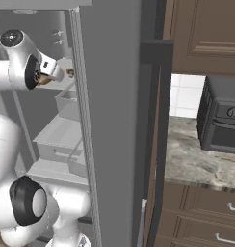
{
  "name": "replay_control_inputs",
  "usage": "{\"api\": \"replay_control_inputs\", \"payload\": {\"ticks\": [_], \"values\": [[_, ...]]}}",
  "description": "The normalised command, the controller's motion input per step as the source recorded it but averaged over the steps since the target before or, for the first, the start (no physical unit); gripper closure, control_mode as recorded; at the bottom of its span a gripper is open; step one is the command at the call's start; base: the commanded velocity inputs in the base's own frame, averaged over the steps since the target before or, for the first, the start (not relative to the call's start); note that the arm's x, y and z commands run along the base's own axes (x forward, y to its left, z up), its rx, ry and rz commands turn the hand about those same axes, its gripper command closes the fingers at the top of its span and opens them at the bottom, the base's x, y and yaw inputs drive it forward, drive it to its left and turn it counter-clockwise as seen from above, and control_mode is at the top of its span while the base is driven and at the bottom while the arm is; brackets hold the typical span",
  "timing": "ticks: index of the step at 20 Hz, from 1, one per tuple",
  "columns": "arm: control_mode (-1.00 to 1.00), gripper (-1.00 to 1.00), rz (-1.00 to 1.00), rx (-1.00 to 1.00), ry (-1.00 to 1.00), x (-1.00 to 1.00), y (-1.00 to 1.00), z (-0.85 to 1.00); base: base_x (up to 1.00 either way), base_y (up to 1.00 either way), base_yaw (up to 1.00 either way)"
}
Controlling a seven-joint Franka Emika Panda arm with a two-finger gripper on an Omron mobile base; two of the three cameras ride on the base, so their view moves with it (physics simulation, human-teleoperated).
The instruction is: Gather the onion and mushroom from the fridge and place them on a tray on the dining counter. Then gather the chicken drumstick and fish from the fridge and place them on the other tray.
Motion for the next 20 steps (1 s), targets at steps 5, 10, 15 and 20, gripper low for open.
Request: {"api": "replay_control_inputs", "payload": {"ticks": [5, 10, 15, 20], "values": [[-1.0, 1.0, 0.0, 0.0, -0.01, -1.0, -0.19, 0.0, 0.0, 0.0, 0.0], [-1.0, 1.0, 0.0, 0.0, -0.01, -1.0, -0.28, 0.0, 0.0, 0.0, 0.0], [-1.0, 1.0, 0.0, -0.01, -0.04, -1.0, -0.26, 0.03, 0.0, 0.0, 0.0], [-1.0, 1.0, 0.0, -0.02, -0.02, -0.96, -0.23, 0.04, 0.0, 0.0, 0.0]]}}
